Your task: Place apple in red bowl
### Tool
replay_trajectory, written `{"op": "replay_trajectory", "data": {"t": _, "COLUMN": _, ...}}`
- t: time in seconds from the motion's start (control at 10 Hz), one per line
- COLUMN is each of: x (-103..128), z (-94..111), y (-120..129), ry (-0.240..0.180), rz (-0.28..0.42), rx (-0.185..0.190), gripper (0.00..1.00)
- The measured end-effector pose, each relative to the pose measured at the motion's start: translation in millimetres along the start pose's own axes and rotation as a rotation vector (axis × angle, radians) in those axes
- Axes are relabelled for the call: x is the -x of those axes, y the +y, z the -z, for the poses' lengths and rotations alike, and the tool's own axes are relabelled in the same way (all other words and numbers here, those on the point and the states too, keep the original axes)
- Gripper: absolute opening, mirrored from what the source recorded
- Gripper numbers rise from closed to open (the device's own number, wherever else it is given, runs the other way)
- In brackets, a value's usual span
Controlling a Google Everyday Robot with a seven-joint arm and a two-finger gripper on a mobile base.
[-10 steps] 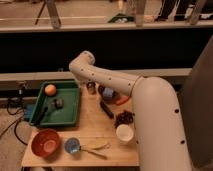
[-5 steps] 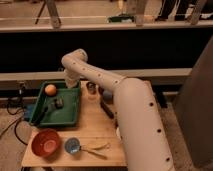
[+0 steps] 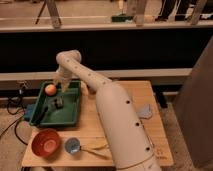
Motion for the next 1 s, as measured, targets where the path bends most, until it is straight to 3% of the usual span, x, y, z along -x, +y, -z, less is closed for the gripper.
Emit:
{"op": "replay_trajectory", "data": {"t": 0.2, "x": -0.2, "z": -8.0, "y": -5.2, "ry": -0.014, "rz": 0.113, "rx": -0.055, "gripper": 0.80}}
{"op": "replay_trajectory", "data": {"t": 0.6, "x": 0.8, "z": -14.5, "y": -10.5, "ry": -0.029, "rz": 0.259, "rx": -0.155, "gripper": 0.80}}
{"op": "replay_trajectory", "data": {"t": 1.0, "x": 2.8, "z": -26.8, "y": -27.8, "ry": 0.041, "rz": 0.286, "rx": -0.235, "gripper": 0.80}}
